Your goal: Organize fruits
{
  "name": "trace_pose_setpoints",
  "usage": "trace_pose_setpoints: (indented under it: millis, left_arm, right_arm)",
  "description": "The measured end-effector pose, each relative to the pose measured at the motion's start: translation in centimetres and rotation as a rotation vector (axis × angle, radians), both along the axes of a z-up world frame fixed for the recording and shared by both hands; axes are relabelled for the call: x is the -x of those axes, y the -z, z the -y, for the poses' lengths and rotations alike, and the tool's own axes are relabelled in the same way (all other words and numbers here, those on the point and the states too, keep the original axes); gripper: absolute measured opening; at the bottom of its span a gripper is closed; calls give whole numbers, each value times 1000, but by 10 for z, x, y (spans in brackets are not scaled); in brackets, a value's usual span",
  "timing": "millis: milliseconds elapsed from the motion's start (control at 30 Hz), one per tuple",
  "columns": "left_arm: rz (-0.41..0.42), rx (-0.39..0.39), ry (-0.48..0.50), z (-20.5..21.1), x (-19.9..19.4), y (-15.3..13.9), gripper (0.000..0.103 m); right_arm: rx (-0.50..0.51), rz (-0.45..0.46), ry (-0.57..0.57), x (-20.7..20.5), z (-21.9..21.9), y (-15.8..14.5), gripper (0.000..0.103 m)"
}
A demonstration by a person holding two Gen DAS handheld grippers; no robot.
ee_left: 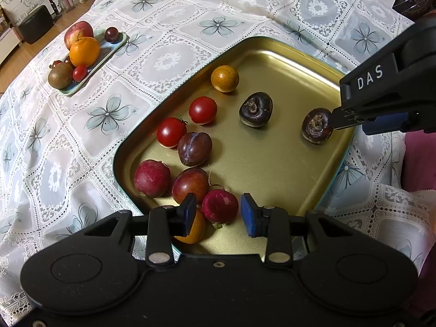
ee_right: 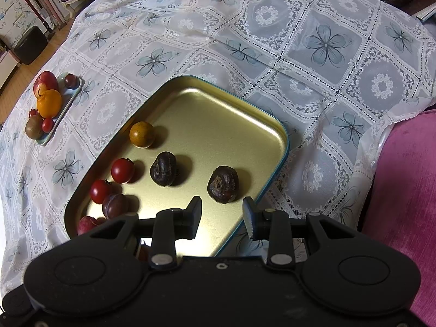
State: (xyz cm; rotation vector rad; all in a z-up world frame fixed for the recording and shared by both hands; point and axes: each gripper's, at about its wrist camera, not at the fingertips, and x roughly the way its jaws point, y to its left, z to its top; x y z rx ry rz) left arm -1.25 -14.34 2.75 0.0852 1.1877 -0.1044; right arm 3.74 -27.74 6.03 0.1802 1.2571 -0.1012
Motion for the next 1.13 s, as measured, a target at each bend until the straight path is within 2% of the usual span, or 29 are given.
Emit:
trace_pose_setpoints:
  millis: [900,1133]
  left_arm:
    - [11,-2,0,-1,6,-7,45]
    - [38,-31,8,2,10,-11,45]
  right_arm:
    - [-2,11,-5,4,-3,-4,36]
    - [-1,14,-10,5,-6,-6,36]
